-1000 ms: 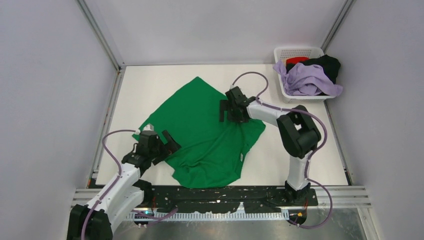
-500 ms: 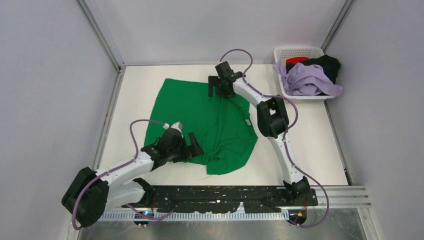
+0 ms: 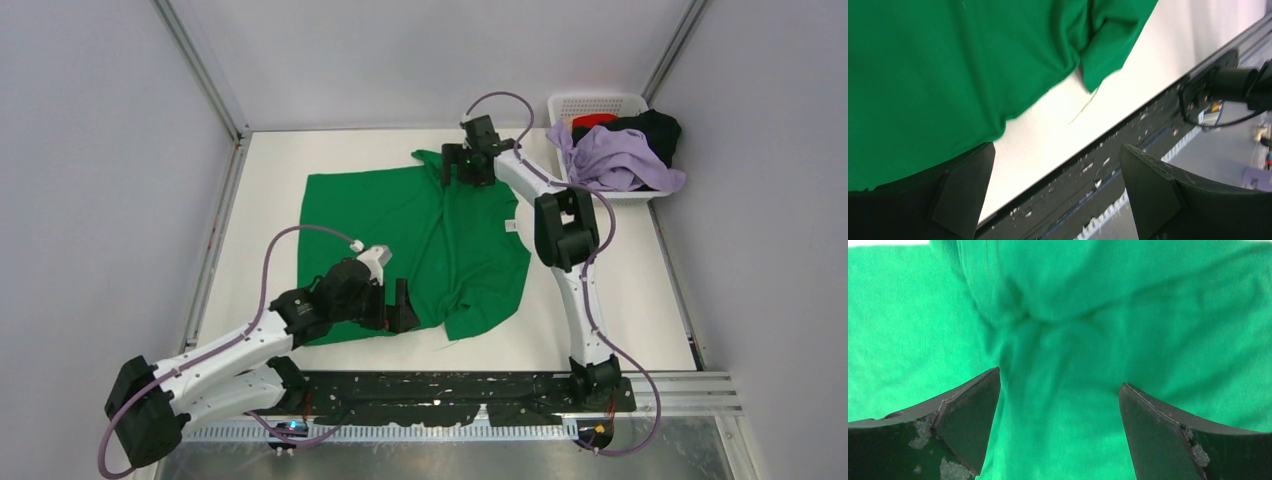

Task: Fold and stack the t-shirts
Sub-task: Flatten out the tshirt

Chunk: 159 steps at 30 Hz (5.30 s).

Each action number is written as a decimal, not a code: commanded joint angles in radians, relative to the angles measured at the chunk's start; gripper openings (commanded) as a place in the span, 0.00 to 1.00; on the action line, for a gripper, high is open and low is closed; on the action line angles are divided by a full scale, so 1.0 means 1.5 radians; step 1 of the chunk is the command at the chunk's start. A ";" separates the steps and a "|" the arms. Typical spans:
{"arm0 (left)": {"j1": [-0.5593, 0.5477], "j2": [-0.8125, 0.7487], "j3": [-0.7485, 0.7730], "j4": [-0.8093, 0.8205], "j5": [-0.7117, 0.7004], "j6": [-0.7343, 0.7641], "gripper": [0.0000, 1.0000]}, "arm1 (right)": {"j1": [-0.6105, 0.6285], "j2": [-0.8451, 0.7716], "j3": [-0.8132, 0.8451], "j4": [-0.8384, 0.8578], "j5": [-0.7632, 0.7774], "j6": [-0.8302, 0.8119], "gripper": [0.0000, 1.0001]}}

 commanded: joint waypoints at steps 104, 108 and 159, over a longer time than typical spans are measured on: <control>0.446 0.337 0.100 0.087 -0.050 0.026 0.99 | -0.032 -0.917 -1.086 -0.078 0.044 0.246 0.95; 0.447 0.338 0.100 0.091 -0.050 0.030 1.00 | -0.061 -0.875 -1.060 -0.036 0.094 0.190 0.95; 0.391 0.186 -0.039 0.093 -0.018 -0.046 1.00 | -0.031 -1.026 -1.114 -0.134 -0.048 0.212 0.95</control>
